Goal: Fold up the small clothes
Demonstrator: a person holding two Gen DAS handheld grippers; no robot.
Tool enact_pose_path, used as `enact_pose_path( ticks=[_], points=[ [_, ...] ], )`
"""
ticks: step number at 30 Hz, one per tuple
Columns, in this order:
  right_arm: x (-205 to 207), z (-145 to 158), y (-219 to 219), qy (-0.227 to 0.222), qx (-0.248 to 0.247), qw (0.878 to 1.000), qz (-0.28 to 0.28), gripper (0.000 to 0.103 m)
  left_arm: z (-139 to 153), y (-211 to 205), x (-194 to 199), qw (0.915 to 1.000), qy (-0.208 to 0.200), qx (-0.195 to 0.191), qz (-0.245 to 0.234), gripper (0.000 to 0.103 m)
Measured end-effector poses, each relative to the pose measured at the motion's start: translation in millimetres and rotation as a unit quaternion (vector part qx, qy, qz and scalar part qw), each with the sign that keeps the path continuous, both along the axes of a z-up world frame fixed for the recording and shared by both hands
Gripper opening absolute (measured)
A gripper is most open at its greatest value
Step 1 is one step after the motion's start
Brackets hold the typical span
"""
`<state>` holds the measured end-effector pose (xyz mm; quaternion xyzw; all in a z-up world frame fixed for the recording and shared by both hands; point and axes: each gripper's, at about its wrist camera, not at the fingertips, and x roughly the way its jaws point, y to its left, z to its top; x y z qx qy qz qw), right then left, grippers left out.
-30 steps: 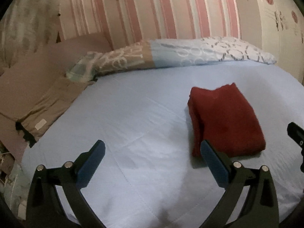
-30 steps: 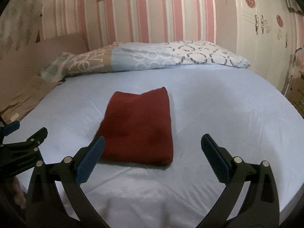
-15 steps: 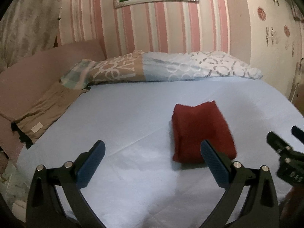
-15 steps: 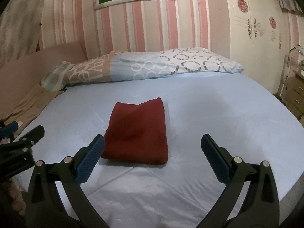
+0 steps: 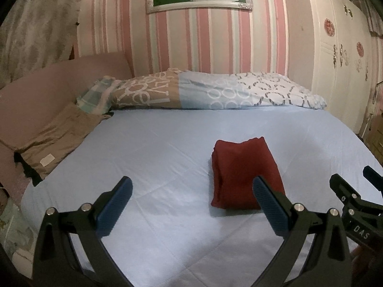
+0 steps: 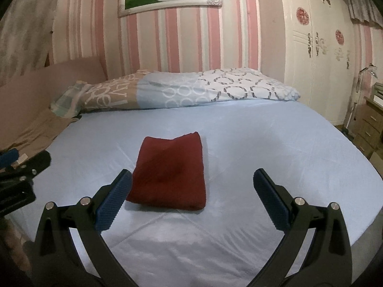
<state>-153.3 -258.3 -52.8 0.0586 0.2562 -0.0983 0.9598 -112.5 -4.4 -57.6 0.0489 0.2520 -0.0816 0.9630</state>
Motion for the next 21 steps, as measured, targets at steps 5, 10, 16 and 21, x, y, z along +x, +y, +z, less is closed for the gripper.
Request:
enact_pose_path(
  ticks=[5, 10, 16, 21],
  points=[
    [1.2, 1.3, -4.4, 0.002, 0.005, 1.0, -0.013, 0.1, 0.8, 1.2, -4.8, 0.9999, -0.008, -0.002, 0.008, 0.101],
    [0.1, 4.2, -4.7, -0.002, -0.009, 1.0, -0.021, 0.1, 0.9, 1.9, -4.9, 1.0, -0.004, -0.001, 0.008, 0.101],
    [-4.8, 5.5, -8.0, -0.01, -0.015, 0.999, -0.031, 0.1, -1.0, 2.9, -2.3, 0.9999, -0.001, 0.002, 0.014, 0.101],
    [-6.8, 6.7, -8.9, -0.014, -0.018, 0.999, -0.032, 0.1, -3.1, 4.7, 1.0, 0.9998, 0.003, 0.001, 0.017, 0.101]
  ],
)
